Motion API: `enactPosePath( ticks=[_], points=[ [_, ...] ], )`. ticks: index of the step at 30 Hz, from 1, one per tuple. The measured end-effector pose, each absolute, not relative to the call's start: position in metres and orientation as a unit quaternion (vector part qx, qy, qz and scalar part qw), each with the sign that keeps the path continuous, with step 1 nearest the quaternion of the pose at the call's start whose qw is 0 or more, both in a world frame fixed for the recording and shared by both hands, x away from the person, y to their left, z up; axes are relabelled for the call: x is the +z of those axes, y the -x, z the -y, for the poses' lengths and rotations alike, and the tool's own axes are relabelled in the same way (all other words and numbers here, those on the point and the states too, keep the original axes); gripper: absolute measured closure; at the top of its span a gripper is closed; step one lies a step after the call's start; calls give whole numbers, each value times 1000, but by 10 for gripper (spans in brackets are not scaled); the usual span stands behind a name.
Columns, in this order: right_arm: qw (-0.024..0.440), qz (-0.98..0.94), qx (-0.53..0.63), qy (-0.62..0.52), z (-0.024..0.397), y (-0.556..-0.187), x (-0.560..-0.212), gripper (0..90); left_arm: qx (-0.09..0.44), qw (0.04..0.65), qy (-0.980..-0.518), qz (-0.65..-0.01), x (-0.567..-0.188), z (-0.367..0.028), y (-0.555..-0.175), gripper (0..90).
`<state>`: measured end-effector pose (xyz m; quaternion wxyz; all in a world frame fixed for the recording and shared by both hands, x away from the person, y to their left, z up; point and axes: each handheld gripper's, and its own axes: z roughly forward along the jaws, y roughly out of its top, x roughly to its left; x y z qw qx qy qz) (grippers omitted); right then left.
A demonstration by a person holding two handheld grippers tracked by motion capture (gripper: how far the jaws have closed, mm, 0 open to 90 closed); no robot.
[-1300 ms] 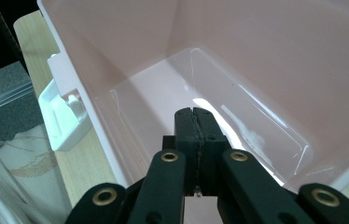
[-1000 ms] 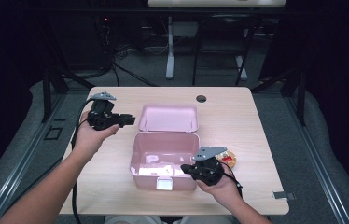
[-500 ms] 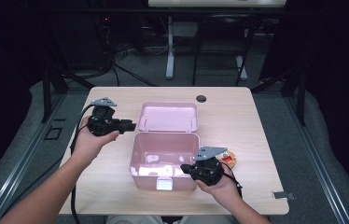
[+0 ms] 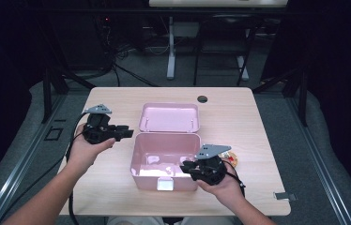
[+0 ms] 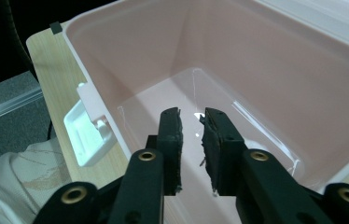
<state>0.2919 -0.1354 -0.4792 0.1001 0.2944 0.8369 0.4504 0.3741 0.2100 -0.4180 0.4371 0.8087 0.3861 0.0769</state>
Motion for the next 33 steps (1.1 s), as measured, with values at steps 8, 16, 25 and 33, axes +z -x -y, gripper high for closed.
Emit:
enactPosePath(
  ticks=[8, 16, 25, 33],
  points=[
    [99, -824, 466, -305, 145, -295, -464, 665, 81, 436, -808, -388, -426, -215, -364, 596],
    [99, -823, 461, -317, 158, -302, -453, 599, 82, 445, -801, -392, -432, -220, -358, 559],
    [112, -827, 454, -311, 168, -304, -444, 531, 90, 430, -806, -397, -432, -218, -356, 515],
    [112, -828, 446, -321, 178, -306, -440, 522, 102, 438, -805, -388, -441, -225, -347, 474]
  ],
)
